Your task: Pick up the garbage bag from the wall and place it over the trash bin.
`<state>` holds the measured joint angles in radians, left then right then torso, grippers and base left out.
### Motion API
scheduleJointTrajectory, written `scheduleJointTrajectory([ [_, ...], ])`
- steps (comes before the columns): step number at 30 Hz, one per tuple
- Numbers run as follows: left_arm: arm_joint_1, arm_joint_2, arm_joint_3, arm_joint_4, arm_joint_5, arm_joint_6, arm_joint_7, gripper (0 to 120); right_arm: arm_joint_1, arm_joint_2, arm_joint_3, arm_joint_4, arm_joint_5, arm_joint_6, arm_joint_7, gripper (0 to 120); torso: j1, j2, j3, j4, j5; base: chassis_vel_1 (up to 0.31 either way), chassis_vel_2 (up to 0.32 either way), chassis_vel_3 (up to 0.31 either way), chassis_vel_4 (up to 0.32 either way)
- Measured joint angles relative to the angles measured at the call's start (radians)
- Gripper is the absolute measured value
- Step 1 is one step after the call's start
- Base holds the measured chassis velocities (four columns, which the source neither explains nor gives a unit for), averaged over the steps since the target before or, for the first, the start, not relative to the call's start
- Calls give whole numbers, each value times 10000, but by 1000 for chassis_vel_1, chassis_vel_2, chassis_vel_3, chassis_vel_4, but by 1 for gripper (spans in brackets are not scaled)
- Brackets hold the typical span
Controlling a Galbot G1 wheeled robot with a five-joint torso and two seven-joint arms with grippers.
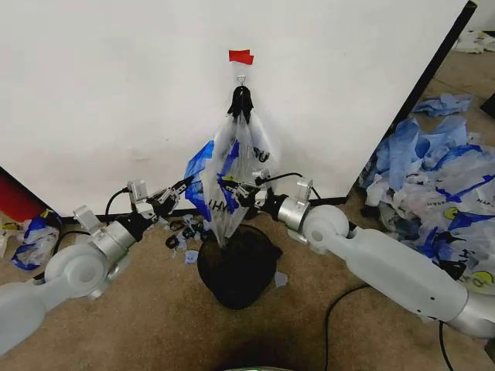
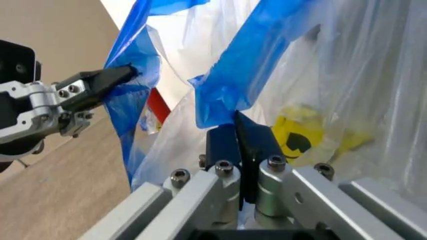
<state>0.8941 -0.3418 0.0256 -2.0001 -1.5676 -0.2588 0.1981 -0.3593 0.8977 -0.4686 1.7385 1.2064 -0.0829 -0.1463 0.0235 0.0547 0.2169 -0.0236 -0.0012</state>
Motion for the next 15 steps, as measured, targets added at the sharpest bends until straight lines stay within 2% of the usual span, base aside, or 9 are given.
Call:
scheduleJointTrajectory([
  [8, -212, -108, 217, 105, 40, -30, -78, 0, -356, -64, 226, 6, -20, 187, -72, 0, 0, 0, 0, 0, 0, 0, 0, 0, 0],
  [15, -209, -163, 238, 187, 78, -56, -82, 0, -779, -60, 780, -233, 817, 1298, -1818, 0, 0, 0, 0, 1, 0, 0, 0, 0, 0],
])
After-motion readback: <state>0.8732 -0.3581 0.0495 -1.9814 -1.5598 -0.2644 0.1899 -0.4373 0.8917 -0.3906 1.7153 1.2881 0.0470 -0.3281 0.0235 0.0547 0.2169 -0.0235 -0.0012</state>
